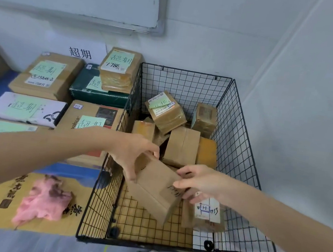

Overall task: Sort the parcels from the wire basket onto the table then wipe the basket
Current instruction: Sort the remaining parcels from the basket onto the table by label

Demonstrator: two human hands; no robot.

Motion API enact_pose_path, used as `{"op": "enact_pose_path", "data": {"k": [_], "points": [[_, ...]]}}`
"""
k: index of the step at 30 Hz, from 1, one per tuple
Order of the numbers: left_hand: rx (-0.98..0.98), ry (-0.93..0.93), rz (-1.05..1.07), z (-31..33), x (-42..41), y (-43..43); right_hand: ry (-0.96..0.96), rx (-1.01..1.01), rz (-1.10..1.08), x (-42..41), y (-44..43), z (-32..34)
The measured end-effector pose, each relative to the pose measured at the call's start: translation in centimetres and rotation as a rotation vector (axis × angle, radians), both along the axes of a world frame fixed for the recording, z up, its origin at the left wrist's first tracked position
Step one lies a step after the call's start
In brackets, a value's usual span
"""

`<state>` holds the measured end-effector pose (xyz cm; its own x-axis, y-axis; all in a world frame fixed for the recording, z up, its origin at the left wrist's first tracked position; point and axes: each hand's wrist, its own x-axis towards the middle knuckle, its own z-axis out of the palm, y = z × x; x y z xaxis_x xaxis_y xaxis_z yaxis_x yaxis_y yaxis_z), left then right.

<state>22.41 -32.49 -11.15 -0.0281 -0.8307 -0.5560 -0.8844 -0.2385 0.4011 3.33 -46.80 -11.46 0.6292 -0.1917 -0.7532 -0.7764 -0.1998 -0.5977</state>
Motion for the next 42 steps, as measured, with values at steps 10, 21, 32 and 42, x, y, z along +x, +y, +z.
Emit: {"op": "enact_pose_path", "data": {"k": [10,21,32,42], "points": [[-0.637,-0.156,0.267,7.4,2.2,0.2,-0.501,-0.198,-0.271,2.2,-3.6,7.0],[-1.075,-0.15,0.513,8.6,1.3,-2.1,-0.833,-0.116,-0.467,5.4,-4.9,12.6],[-1.388,0.053,0.739,11.4,1.4,-5.0,-1.175,-0.314,-0.607,8.8,-4.3,12.3],[-1.371,0.231,0.853,14.6,2.0,-4.4,-1.306,-0.394,-0.463,8.2,-5.6,14.4]]}}
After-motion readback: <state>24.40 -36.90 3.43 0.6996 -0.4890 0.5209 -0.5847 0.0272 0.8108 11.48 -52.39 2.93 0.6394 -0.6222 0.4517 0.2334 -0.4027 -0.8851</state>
